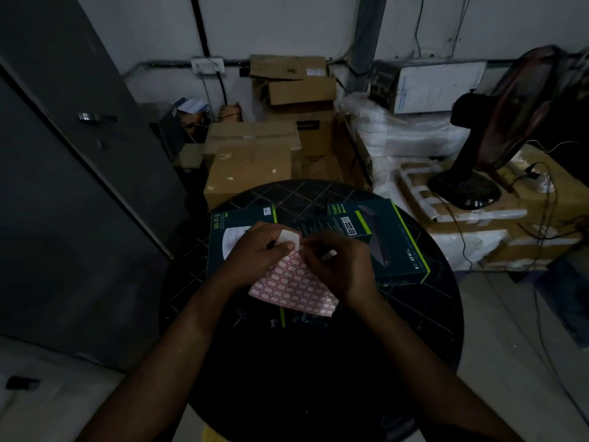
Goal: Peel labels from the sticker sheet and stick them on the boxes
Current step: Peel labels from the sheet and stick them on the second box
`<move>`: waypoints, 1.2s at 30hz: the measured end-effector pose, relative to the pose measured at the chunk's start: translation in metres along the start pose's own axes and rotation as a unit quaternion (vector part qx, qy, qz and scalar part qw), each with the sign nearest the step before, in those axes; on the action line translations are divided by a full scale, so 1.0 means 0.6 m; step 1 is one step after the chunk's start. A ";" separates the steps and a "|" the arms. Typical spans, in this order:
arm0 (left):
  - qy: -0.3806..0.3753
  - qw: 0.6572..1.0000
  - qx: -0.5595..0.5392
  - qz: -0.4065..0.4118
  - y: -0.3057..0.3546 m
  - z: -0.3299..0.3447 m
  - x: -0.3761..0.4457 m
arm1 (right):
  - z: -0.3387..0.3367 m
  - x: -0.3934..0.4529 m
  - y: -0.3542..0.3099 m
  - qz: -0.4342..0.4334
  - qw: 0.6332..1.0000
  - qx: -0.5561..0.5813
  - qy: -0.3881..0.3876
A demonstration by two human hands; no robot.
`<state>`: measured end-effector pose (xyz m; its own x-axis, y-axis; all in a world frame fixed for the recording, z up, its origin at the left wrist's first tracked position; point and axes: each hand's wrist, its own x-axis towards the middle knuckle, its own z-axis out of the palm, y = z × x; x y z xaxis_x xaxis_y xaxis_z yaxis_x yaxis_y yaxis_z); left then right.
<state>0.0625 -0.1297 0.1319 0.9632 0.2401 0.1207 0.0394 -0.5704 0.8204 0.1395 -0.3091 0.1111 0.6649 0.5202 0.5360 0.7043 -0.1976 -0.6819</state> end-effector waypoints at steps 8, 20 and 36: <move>-0.010 0.999 -0.043 -0.004 -0.003 -0.002 -0.001 | 0.004 0.007 0.003 -0.074 0.995 -0.068 -0.005; -0.002 0.998 -0.069 0.012 0.003 -0.002 -0.006 | -0.003 0.011 -0.004 -0.099 0.990 -0.099 -0.009; -0.033 0.999 -0.028 0.028 -0.016 -0.007 0.001 | 0.002 0.019 -0.016 -0.083 0.989 -0.113 -0.041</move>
<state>0.0616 -0.1206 0.1267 0.9788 0.1562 0.1325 -0.0286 -0.5364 0.8435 0.1400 -0.3004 0.1232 0.5201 0.6247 0.5824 0.8456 -0.2809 -0.4539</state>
